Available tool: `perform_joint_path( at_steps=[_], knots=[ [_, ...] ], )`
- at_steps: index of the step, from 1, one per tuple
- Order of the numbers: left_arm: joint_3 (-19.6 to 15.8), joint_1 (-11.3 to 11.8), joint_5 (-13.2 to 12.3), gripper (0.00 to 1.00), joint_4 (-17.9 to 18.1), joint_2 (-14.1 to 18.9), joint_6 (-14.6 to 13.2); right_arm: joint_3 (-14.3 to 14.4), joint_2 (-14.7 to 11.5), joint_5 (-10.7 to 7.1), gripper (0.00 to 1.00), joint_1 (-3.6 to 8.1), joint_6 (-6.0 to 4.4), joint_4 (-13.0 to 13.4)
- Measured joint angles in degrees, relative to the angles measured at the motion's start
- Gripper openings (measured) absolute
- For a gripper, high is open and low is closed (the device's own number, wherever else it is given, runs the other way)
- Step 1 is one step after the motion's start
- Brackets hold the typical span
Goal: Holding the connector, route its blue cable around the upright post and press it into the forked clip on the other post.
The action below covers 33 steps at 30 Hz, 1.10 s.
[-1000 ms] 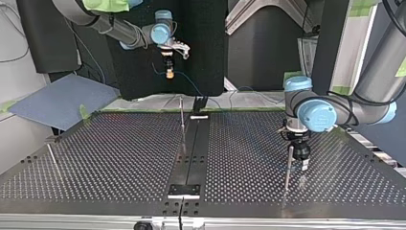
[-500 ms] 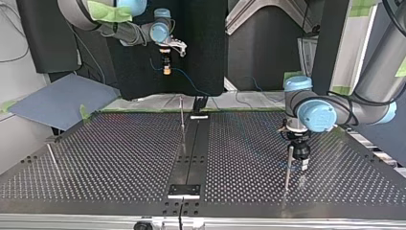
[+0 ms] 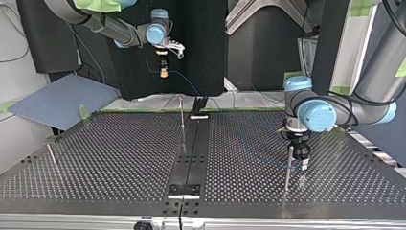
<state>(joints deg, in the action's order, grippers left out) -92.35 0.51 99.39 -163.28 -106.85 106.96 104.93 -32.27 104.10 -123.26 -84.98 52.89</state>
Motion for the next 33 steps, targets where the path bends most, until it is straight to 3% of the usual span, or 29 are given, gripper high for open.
perform_joint_path(
  at_steps=[10,24,33],
  knots=[
    [0.0,0.0,0.0,1.00,-0.4,0.0,0.0,4.8,-5.2,0.61,0.00,0.89,-0.88,-0.6],
    [0.0,-0.2,0.0,1.00,-0.7,0.0,-0.1,5.7,-12.9,-0.25,0.00,2.61,-1.09,0.4],
    [0.0,-0.5,0.0,1.00,-2.0,0.0,1.5,6.9,-16.4,-1.79,0.00,3.13,-1.28,3.4]
  ],
)
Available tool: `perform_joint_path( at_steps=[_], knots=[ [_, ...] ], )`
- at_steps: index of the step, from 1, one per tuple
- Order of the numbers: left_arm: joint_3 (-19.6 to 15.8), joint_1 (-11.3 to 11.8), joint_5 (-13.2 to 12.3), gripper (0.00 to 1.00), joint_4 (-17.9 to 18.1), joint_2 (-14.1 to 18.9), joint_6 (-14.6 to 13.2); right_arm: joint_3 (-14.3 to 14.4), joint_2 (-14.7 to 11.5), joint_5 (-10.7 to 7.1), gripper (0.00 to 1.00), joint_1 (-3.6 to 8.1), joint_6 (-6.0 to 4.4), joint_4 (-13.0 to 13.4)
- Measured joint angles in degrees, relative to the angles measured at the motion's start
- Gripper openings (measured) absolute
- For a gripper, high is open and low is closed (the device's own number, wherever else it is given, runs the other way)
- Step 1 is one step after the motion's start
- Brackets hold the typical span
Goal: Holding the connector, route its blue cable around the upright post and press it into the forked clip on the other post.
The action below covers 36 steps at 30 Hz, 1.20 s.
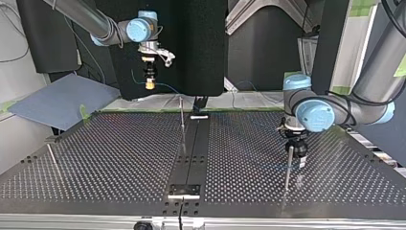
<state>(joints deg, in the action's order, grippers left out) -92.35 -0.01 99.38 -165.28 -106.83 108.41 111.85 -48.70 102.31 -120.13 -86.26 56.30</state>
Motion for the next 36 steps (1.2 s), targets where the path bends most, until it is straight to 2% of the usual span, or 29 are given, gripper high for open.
perform_joint_path(
  at_steps=[8,15,24,32,36],
  knots=[
    [0.0,-0.2,-0.1,1.00,-1.5,0.0,2.6,0.0,2.9,0.00,0.00,0.10,0.19,2.1],
    [-0.4,-0.1,-1.2,1.00,-1.5,0.1,6.7,0.1,3.6,-0.07,0.00,0.11,0.20,2.5],
    [-4.0,1.3,-5.4,1.00,2.5,0.4,11.6,0.1,3.7,-0.08,0.00,0.12,0.20,2.6],
    [-5.7,2.6,-6.2,1.00,6.2,2.1,16.1,0.1,3.7,-0.19,0.00,0.11,0.19,2.7],
    [-7.1,3.4,-7.6,1.00,8.3,3.0,18.5,0.1,3.7,-0.22,0.00,0.12,0.19,2.7]
  ],
)
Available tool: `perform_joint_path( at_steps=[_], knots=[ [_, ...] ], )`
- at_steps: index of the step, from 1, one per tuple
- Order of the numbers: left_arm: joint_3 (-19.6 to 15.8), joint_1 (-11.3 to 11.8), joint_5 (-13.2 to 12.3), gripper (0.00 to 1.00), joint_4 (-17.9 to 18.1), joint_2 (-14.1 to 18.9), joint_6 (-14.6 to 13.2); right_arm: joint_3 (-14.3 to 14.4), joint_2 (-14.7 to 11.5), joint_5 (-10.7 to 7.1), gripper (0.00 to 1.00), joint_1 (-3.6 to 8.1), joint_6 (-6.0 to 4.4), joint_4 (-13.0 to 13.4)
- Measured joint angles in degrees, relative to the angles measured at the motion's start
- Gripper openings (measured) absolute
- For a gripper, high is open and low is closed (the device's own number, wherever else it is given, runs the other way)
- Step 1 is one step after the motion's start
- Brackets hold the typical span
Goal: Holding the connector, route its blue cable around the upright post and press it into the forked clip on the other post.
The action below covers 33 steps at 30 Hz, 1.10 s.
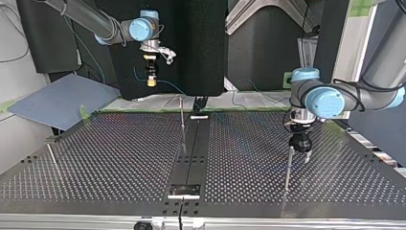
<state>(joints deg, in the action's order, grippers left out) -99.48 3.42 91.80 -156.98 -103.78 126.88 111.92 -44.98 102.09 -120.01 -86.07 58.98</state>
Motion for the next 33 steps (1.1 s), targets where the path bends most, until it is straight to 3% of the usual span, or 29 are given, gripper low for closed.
perform_joint_path(
  at_steps=[9,17,33],
  knots=[
    [-2.2,0.6,-4.6,1.00,3.0,0.3,4.9,0.0,0.0,-0.20,0.00,0.00,0.00,-0.1],
    [-3.9,0.9,-7.2,1.00,4.3,1.6,8.2,0.0,0.0,-0.29,0.00,-0.01,-0.07,0.0],
    [-10.2,1.8,-11.9,1.00,11.8,4.1,15.8,0.0,0.0,-0.65,0.00,-0.01,-0.08,0.1]
  ],
)
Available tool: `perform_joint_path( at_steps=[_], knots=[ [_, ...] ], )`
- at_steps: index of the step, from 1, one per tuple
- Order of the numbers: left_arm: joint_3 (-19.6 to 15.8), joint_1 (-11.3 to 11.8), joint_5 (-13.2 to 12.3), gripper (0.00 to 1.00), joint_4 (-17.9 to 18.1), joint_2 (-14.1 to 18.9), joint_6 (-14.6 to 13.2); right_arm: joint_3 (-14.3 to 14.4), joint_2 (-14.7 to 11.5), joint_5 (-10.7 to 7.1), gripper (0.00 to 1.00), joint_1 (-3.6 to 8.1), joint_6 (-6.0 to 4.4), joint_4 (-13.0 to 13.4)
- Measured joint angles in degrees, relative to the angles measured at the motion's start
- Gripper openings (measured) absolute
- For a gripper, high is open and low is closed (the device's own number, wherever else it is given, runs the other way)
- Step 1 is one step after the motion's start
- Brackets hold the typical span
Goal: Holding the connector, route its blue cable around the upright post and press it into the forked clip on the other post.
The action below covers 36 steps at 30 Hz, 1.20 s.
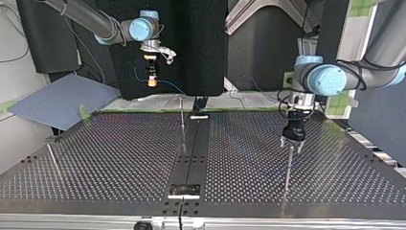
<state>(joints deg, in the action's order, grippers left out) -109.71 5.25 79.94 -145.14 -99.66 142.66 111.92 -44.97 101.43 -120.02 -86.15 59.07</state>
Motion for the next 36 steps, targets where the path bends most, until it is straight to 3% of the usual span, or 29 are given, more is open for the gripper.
perform_joint_path(
  at_steps=[16,25,29,36],
  knots=[
    [-3.2,-0.1,-0.3,1.00,2.0,2.3,8.3,0.0,0.0,-0.18,0.00,0.00,-0.01,0.0],
    [-6.8,1.6,1.5,1.00,2.2,5.6,12.0,0.0,0.0,-0.17,0.00,-0.01,-0.01,-0.1],
    [-8.6,3.0,1.9,1.00,1.8,7.4,11.8,0.0,0.0,-0.18,0.00,-0.06,-0.03,-0.1],
    [-10.5,6.2,4.2,1.00,-1.0,10.6,9.0,0.0,0.0,-0.38,0.00,-0.24,-0.08,0.0]
  ],
)
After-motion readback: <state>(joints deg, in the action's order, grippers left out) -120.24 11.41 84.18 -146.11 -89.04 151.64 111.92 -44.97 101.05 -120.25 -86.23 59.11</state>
